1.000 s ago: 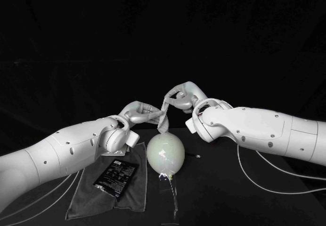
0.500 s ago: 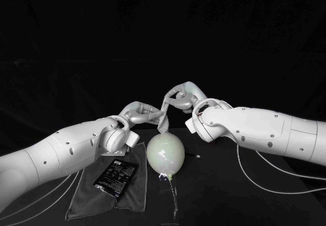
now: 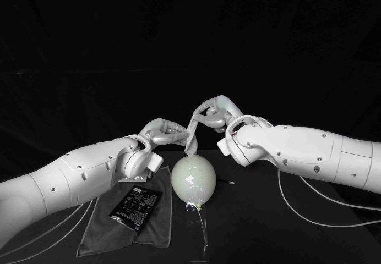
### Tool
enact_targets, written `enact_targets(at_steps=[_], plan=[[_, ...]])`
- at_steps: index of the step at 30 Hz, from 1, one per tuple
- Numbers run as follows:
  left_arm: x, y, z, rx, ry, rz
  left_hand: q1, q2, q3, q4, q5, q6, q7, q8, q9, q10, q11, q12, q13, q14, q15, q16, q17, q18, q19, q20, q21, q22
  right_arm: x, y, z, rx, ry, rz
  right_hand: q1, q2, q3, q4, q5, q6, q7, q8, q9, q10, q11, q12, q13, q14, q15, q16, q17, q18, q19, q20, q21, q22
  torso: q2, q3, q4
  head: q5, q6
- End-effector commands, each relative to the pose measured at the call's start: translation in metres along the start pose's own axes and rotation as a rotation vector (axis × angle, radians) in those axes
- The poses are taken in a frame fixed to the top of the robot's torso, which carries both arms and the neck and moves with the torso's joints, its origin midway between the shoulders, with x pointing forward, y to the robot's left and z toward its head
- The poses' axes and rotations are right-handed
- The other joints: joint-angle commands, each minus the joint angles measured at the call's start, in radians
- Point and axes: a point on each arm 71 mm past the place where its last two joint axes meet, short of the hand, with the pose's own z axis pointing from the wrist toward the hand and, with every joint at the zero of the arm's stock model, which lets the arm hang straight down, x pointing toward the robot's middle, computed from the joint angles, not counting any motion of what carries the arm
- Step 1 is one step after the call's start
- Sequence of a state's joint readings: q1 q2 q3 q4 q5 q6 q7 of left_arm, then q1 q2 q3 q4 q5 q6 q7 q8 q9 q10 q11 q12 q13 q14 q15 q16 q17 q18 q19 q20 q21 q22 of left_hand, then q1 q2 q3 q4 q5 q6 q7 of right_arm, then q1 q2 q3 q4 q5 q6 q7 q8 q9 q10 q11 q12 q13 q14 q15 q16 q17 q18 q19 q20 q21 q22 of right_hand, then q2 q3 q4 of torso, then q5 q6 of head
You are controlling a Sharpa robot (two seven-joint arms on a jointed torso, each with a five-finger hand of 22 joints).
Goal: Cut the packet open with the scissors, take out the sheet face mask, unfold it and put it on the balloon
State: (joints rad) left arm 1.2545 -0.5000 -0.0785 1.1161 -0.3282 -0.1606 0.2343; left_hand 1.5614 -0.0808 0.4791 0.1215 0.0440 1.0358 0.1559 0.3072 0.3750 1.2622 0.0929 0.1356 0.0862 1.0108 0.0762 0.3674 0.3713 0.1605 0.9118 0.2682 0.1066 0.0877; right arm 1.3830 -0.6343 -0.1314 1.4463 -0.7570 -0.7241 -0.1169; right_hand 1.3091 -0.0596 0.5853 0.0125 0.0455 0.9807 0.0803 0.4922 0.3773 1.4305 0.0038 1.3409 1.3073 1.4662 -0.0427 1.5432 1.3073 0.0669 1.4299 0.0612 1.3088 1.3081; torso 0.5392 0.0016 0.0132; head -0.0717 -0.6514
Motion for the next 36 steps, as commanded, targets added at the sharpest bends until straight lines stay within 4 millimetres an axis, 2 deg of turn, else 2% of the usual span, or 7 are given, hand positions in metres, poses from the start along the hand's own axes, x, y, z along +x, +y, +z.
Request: enact_targets(at_steps=[1,7,14,20,28,36], plan=[[0.0,-0.002,0.0,0.013,-0.018,-0.015,-0.019,-0.003,0.018,-0.01,0.004,-0.002,-0.009,0.012,0.05,0.007,-0.002,0.003,0.002,0.009,-0.002,-0.006,-0.002,0.02,0.006,0.001,0.005,0.002,0.0,0.001,0.0,-0.011,0.012,-0.013,0.0,0.008,0.005,-0.001,0.003,0.005,-0.001,0.018,0.03,0.008,0.001,0.004,0.036,0.087,-0.009,0.005,0.218,-0.008,0.002,-0.003,-0.003,0.185,0.0,0.0,0.0002,0.001,0.0],[-0.003,-0.002,0.0,0.018,-0.041,-0.019,-0.033,-0.006,0.041,-0.025,0.004,-0.005,-0.01,0.019,0.064,0.012,-0.003,0.004,0.005,0.016,-0.003,-0.012,-0.002,0.019,0.007,-0.002,0.01,0.006,0.002,-0.002,0.001,-0.003,0.055,-0.048,0.0,0.008,0.006,-0.001,0.003,0.005,-0.001,0.019,0.03,0.009,0.001,0.004,0.036,0.086,-0.009,0.005,0.217,-0.007,-0.001,-0.003,-0.008,0.183,0.0,-0.0003,0.0003,0.001,0.001],[-0.012,-0.005,-0.002,0.03,-0.075,0.0,-0.067,-0.017,0.097,-0.063,0.005,-0.01,-0.009,0.027,0.09,0.015,-0.003,0.005,0.014,0.026,-0.004,-0.023,-0.003,0.015,0.004,-0.007,0.023,0.017,-0.001,-0.006,0.002,0.001,0.069,-0.088,0.0,0.007,0.005,-0.001,0.003,0.005,-0.001,0.019,0.03,0.008,0.001,0.003,0.035,0.086,-0.009,0.004,0.217,-0.007,-0.001,-0.003,-0.009,0.183,0.0,-0.0001,0.0003,0.001,0.002],[-0.024,-0.022,-0.001,0.055,-0.098,0.104,-0.096,-0.024,0.134,-0.09,0.005,-0.013,-0.01,0.03,0.108,0.014,-0.003,0.006,0.022,0.03,-0.004,-0.031,-0.001,0.009,-0.015,-0.005,0.026,0.023,-0.005,-0.008,0.003,-0.006,0.047,-0.099,-0.001,0.006,0.006,-0.001,0.003,0.005,-0.001,0.019,0.03,0.008,0.001,0.003,0.035,0.086,-0.009,0.005,0.218,-0.008,0.001,-0.003,-0.004,0.185,0.0,0.0,0.0001,0.0,0.003],[-0.034,-0.048,0.004,0.083,-0.085,0.281,-0.11,-0.027,0.151,-0.103,0.005,-0.012,-0.012,0.031,0.117,0.015,-0.004,0.008,0.027,0.031,-0.005,-0.033,0.0,0.009,-0.019,-0.005,0.031,0.028,-0.01,-0.01,0.008,-0.026,0.003,-0.122,-0.001,0.006,0.006,-0.001,0.003,0.005,-0.001,0.019,0.03,0.008,0.001,0.003,0.035,0.086,-0.009,0.005,0.218,-0.008,0.001,-0.003,-0.004,0.185,0.0,0.0007,0.0006,0.005,0.007],[-0.04,-0.061,0.007,0.09,-0.082,0.38,-0.117,-0.028,0.16,-0.114,0.005,-0.011,-0.011,0.031,0.121,0.015,-0.004,0.009,0.03,0.033,-0.005,-0.034,0.002,0.01,-0.018,-0.007,0.038,0.033,-0.018,-0.008,0.018,-0.059,-0.008,-0.155,-0.001,0.006,0.006,-0.002,0.003,0.005,-0.001,0.019,0.031,0.008,0.001,0.002,0.035,0.087,-0.009,0.005,0.219,-0.009,0.003,-0.003,-0.001,0.185,0.001,0.001,-0.0005,0.009,0.012]])
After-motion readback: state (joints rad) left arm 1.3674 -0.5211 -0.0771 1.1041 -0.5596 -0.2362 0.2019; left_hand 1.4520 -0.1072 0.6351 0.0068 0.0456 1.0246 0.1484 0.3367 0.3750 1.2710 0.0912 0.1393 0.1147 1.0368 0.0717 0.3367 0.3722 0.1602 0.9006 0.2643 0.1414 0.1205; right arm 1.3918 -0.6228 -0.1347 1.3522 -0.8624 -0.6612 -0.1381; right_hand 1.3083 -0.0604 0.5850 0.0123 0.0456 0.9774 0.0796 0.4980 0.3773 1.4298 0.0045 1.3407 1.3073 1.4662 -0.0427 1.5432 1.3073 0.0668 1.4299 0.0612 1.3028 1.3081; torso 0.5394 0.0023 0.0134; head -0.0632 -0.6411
